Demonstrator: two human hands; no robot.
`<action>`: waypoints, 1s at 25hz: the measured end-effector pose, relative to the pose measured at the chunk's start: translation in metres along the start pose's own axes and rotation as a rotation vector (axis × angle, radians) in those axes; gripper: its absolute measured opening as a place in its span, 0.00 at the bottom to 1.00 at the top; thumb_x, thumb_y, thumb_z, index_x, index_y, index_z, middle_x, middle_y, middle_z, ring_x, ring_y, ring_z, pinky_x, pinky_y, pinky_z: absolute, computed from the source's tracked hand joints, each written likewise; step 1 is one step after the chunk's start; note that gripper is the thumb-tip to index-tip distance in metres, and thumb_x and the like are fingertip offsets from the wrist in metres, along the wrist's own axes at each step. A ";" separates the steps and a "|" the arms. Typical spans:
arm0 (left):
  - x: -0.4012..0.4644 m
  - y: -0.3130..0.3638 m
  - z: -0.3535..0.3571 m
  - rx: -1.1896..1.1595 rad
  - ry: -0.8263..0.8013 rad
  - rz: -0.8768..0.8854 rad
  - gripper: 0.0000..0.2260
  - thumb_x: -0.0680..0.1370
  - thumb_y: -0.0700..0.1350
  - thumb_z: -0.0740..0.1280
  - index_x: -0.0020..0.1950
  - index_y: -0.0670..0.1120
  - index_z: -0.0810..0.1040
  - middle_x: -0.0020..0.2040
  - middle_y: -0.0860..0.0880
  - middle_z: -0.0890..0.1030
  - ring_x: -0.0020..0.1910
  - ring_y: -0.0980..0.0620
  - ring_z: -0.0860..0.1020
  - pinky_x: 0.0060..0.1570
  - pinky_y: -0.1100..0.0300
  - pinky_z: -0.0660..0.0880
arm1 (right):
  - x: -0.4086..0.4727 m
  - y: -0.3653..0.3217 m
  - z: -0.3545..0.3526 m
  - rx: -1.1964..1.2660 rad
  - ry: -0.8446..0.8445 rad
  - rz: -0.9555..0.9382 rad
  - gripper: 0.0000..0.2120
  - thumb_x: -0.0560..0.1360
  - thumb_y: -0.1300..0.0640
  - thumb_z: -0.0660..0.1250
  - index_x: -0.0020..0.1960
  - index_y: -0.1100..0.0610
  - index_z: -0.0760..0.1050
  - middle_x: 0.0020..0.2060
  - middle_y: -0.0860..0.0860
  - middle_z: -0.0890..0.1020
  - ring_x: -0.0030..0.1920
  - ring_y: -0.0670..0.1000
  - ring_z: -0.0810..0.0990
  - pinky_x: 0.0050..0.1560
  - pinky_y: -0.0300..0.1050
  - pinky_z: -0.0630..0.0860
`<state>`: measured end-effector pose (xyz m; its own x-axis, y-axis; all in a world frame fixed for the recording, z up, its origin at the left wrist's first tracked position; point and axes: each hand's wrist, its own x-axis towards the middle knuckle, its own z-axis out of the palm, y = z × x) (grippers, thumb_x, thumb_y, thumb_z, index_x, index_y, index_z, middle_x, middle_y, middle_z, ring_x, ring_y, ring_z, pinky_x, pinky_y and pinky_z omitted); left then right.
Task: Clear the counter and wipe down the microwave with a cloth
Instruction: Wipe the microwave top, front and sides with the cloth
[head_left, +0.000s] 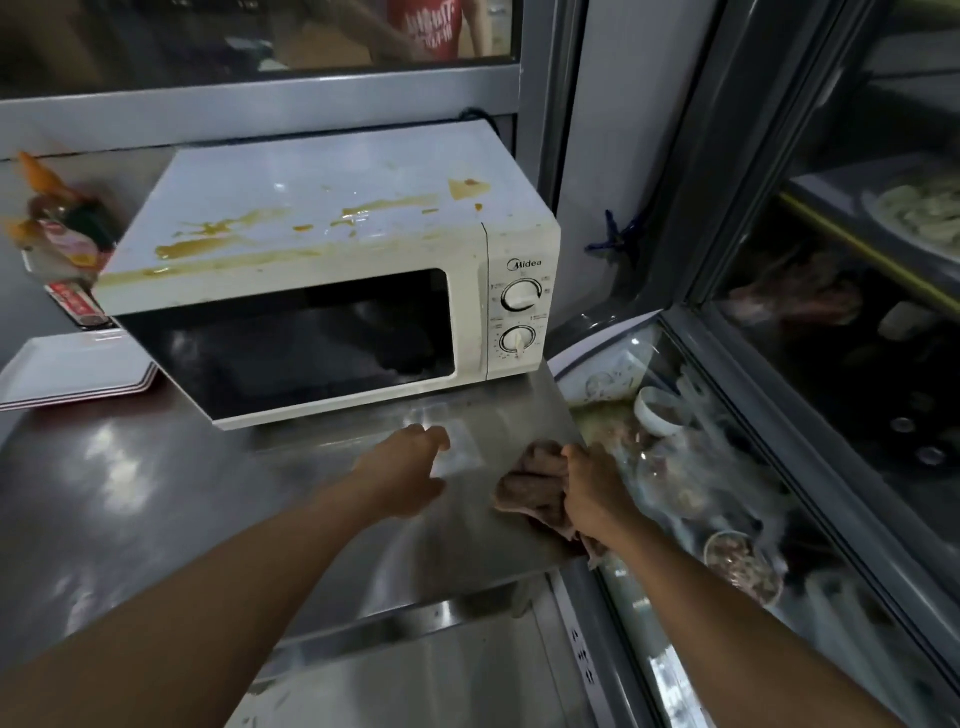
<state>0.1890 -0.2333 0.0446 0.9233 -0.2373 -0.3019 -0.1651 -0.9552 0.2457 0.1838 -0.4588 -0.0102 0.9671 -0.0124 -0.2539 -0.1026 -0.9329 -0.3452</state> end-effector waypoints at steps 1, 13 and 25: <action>-0.002 -0.001 -0.007 -0.006 0.012 0.009 0.22 0.75 0.47 0.67 0.68 0.49 0.67 0.66 0.47 0.72 0.64 0.47 0.72 0.60 0.55 0.70 | -0.004 -0.008 -0.010 0.044 0.033 0.000 0.18 0.76 0.63 0.61 0.65 0.57 0.65 0.62 0.58 0.68 0.59 0.56 0.70 0.57 0.47 0.72; -0.036 -0.032 -0.143 0.010 0.306 0.169 0.22 0.74 0.47 0.67 0.67 0.47 0.68 0.64 0.47 0.72 0.64 0.47 0.71 0.62 0.50 0.70 | -0.030 -0.136 -0.157 0.219 0.424 -0.187 0.14 0.76 0.62 0.59 0.61 0.58 0.70 0.56 0.57 0.71 0.57 0.57 0.72 0.54 0.45 0.69; 0.009 -0.066 -0.207 0.044 0.450 0.003 0.22 0.76 0.51 0.66 0.68 0.49 0.67 0.66 0.47 0.70 0.65 0.46 0.69 0.62 0.50 0.69 | 0.081 -0.186 -0.230 0.194 0.568 -0.162 0.18 0.75 0.54 0.63 0.63 0.59 0.69 0.60 0.59 0.69 0.57 0.60 0.73 0.56 0.50 0.73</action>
<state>0.2804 -0.1361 0.2164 0.9801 -0.1487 0.1314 -0.1735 -0.9636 0.2036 0.3344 -0.3688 0.2420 0.9412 -0.1155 0.3174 0.0669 -0.8572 -0.5106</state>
